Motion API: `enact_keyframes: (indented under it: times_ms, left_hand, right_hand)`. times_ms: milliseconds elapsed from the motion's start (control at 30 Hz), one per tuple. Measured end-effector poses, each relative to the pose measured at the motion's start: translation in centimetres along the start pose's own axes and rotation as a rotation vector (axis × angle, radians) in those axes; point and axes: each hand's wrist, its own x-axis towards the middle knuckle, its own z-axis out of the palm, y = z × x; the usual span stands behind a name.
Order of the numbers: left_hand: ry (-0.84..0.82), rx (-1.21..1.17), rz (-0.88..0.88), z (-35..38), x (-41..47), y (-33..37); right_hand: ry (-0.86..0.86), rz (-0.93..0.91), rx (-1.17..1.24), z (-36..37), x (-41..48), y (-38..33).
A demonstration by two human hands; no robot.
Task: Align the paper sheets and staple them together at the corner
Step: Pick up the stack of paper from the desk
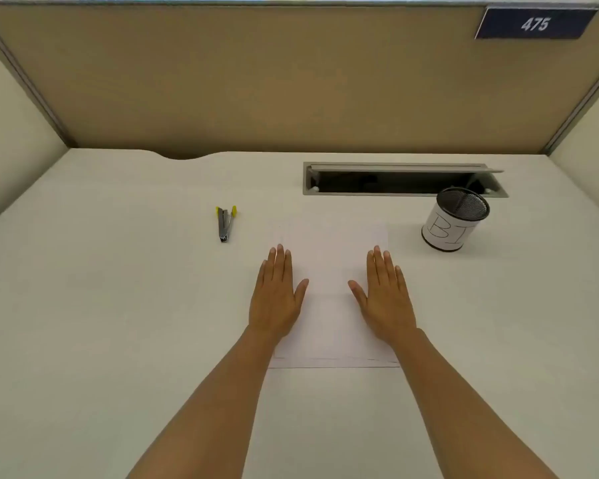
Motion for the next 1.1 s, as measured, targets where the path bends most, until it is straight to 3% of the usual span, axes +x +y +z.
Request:
enact_keyframes:
  times_ms: [667,900,1100]
  left_hand:
    - [-0.025,-0.086,-0.087,1.7,-0.6,-0.4]
    - [0.049,-0.275,-0.322,0.4,0.3,0.1]
    - [0.069,-0.481,-0.494,-0.6,1.4,0.4]
  right_hand:
    - [-0.077,0.062,0.071,0.8,-0.3,0.4]
    - [0.1,0.294,0.298,-1.1,0.2,0.0]
    - [0.107,0.426,0.357,-1.5,1.3,-0.1]
